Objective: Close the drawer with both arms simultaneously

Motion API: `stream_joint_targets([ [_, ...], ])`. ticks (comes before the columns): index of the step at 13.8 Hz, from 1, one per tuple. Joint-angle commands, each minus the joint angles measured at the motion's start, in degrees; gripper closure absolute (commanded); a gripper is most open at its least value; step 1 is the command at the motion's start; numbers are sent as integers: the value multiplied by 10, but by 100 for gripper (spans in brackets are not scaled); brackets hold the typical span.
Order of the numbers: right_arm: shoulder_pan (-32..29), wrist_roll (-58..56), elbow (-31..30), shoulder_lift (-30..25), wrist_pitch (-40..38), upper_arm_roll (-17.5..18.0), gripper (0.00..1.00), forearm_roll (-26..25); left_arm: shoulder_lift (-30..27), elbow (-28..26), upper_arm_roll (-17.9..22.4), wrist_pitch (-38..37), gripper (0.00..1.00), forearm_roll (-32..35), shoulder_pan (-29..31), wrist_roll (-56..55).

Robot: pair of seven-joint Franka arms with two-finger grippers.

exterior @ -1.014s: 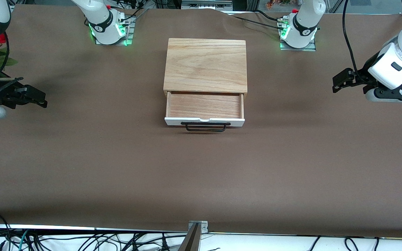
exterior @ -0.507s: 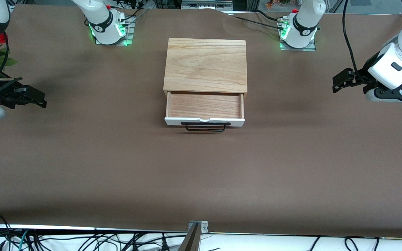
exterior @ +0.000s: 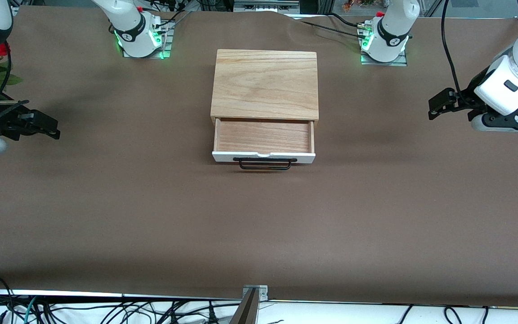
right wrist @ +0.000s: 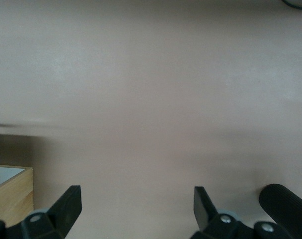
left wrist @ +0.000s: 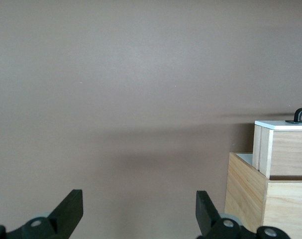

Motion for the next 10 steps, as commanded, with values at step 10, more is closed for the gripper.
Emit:
stream_joint_targets([
  [10,31,15,0,16,36,5,0,-2,14,13,-2,-12,0,-9,-1,11],
])
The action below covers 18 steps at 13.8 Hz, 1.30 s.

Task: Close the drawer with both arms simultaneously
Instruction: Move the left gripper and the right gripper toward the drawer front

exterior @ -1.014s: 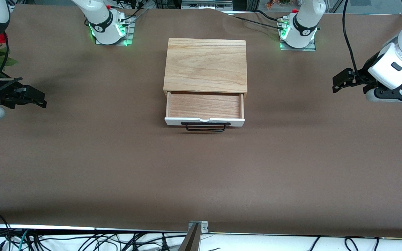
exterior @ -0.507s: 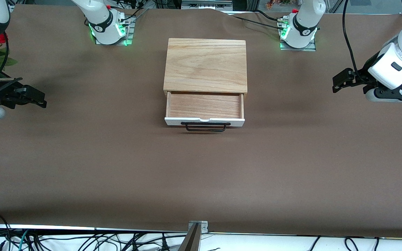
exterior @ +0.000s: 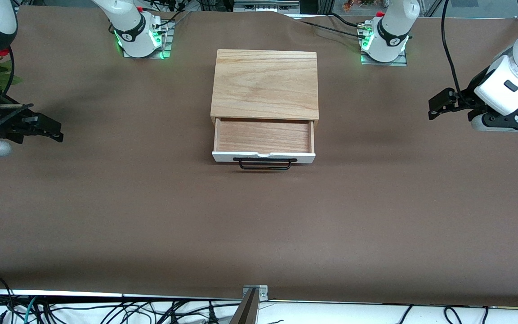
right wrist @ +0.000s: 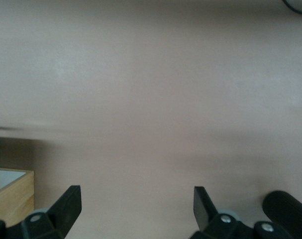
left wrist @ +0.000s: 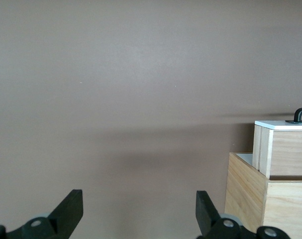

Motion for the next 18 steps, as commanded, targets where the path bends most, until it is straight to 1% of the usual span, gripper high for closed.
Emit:
stream_joint_targets([
  [1,37,14,0,19,27,1,0,0,21,11,-3,-18,0,-16,-2,11],
  [3,58,15,0,41,50,2,0,17,37,12,-7,-26,0,-53,-8,13],
  [5,82,13,1,66,95,1,0,28,62,13,-25,-24,0,-68,-27,12],
  [7,106,8,1,91,138,3,0,32,115,19,-34,-15,0,-78,-63,8],
  [8,115,9,2,102,156,3,0,44,137,30,-34,8,0,-95,-69,15],
  [10,134,10,2,127,204,3,0,84,174,32,-39,68,0,-167,-83,18],
  [12,156,12,2,150,246,3,0,124,209,32,-40,134,0,-203,-97,14],
  [13,168,13,2,160,261,3,0,134,226,32,-40,167,0,-221,-106,18],
  [14,180,15,2,170,277,3,0,137,241,32,-40,201,0,-233,-110,21],
  [17,213,58,2,200,319,3,0,146,283,37,-41,280,0,-237,-127,23],
  [18,219,59,2,209,323,3,0,146,298,37,-48,306,0,-242,-133,23],
])
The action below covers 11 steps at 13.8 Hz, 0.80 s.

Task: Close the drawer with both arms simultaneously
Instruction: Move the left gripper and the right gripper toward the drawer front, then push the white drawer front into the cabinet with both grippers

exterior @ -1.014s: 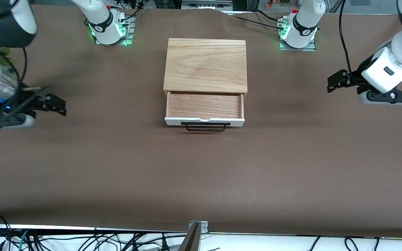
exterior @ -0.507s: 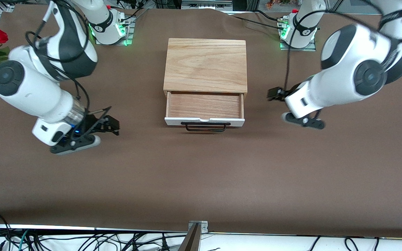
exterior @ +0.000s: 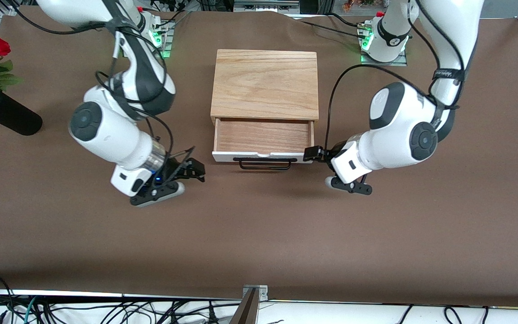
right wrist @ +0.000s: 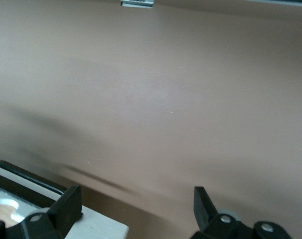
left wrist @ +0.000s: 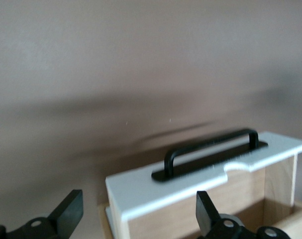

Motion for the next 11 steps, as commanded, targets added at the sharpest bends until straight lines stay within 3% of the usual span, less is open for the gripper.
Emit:
stream_joint_targets([
  [1,19,16,3,23,17,-3,0,12,52,27,-5,54,0,-25,-17,12],
  [7,52,26,3,63,63,-3,0,13,78,17,-8,62,0,-30,-51,12],
  [11,63,24,3,74,57,-3,0,56,76,13,-7,40,0,-30,-51,12],
])
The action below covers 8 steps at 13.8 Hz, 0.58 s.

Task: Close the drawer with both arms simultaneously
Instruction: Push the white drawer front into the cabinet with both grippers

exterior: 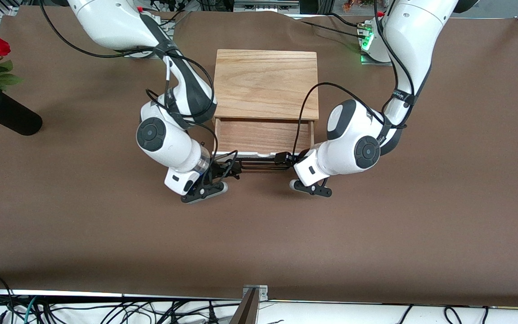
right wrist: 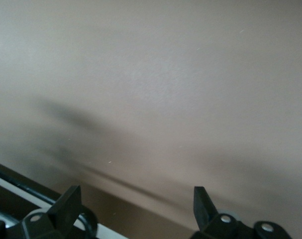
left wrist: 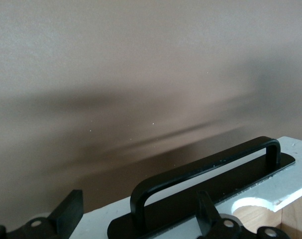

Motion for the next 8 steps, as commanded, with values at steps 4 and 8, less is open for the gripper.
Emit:
stream_joint_targets([
  [4,4,4,3,2,-53,0,0,39,2,-5,3,-31,0,-17,-1,12],
  [8,5,5,3,0,-106,0,0,77,-3,-4,2,-86,0,-17,2,12],
])
